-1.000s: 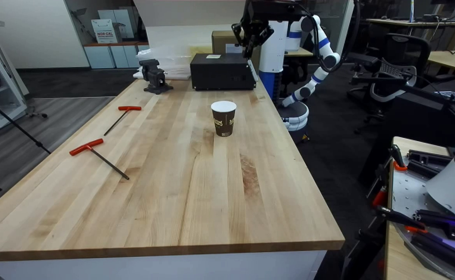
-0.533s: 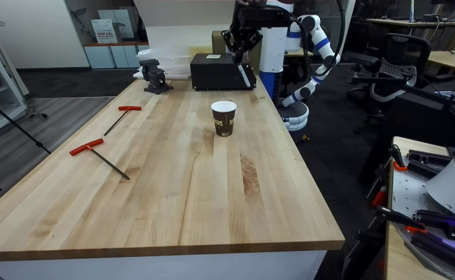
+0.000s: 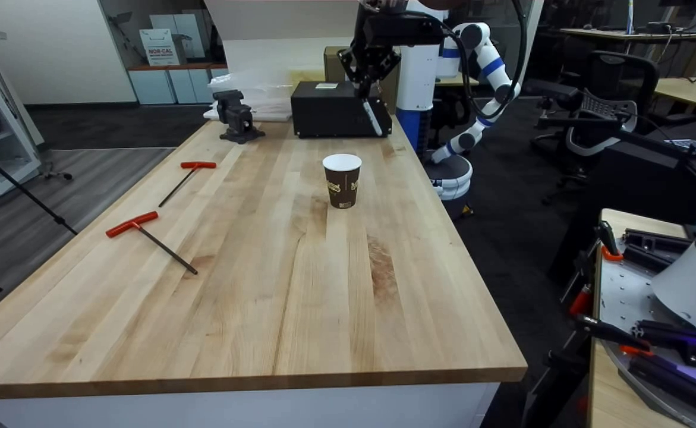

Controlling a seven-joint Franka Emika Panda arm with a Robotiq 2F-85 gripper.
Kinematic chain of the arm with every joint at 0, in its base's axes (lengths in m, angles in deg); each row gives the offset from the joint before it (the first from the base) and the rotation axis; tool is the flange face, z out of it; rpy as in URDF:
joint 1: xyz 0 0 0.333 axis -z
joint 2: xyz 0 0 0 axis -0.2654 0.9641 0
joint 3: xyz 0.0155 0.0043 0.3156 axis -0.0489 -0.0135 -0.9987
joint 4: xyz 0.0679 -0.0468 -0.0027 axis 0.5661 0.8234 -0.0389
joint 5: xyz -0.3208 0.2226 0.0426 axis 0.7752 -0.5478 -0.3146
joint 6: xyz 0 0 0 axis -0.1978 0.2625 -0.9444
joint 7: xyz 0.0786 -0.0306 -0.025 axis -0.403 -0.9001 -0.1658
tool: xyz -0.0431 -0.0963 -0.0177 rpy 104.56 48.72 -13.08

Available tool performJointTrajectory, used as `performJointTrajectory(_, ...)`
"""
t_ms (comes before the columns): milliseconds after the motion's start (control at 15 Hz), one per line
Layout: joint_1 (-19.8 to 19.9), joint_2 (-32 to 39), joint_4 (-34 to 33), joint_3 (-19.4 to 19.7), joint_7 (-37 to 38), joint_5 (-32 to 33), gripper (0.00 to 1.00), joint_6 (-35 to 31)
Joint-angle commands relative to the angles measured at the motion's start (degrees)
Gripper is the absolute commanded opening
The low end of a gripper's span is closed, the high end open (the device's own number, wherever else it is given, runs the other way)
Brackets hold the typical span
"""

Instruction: Put the marker in the cup

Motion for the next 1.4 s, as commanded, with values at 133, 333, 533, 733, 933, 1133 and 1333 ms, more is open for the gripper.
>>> performJointTrajectory(133,-0.62,2.06,-1.22,-0.14,-8.62,0.7,0.04,-9.38)
performJointTrajectory(333,-1.21,3.55,-1.01,0.4,-12.36,0.76,0.04,-15.46)
performJointTrajectory(533,-0.48,5.42,-0.59,-0.16,-12.98,1.03,0.04,-21.36)
performJointTrajectory(733,-0.66,7.09,-0.35,0.2,-12.68,1.27,0.04,-24.49)
performJointTrajectory(933,-0.54,7.77,0.05,0.27,-12.85,0.97,0.04,-24.25)
performJointTrajectory(1133,-0.42,8.46,-0.08,0.44,-12.83,0.87,0.04,-23.86)
performJointTrajectory(1333,-0.7,9.24,-0.41,1.22,-12.12,1.45,0.04,-23.75)
